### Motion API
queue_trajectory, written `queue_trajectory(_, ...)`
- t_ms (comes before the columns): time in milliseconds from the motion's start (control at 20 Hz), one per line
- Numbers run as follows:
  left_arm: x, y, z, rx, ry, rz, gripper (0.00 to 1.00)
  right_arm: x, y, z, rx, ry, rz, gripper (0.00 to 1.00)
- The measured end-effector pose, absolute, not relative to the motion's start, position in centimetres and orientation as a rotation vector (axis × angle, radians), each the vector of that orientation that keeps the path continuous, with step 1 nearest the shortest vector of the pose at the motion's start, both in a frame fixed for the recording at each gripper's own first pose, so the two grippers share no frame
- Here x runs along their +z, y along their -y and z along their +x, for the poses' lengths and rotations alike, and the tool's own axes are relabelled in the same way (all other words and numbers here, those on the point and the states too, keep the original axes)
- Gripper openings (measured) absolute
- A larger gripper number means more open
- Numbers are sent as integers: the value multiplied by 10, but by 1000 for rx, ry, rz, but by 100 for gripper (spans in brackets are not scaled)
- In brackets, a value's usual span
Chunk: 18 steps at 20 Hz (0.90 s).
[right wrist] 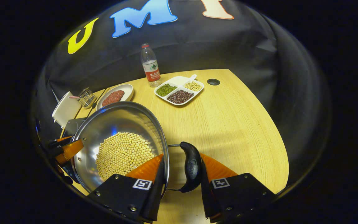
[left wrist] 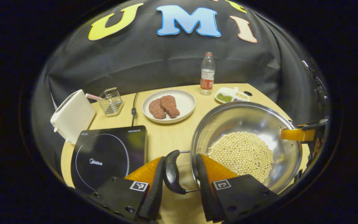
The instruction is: First push the handle of the pot to place it horizontally, then grasp the pot with both hands and set it on the induction cooktop.
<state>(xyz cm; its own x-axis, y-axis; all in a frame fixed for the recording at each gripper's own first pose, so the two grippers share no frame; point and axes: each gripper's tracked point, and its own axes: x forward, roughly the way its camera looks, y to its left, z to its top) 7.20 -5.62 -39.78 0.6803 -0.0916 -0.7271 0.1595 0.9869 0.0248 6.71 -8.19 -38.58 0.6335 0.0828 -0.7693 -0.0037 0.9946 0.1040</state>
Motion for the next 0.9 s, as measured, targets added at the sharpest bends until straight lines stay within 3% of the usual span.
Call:
queue_trajectory(100, -383, 40, 66, -135, -811, 83, 65, -372, 68, 62, 52, -873, 93, 55)
queue_trajectory(150, -375, 32, 64, -132, -811, 82, 58, -367, 59, 58, 55, -869, 96, 55)
queue_trajectory(200, -369, 23, 61, -129, -811, 83, 61, -362, 51, 55, 61, -871, 97, 55)
queue_trajectory(900, -306, -97, 33, -89, -806, 42, 58, -307, -61, 33, 101, -836, 74, 55)
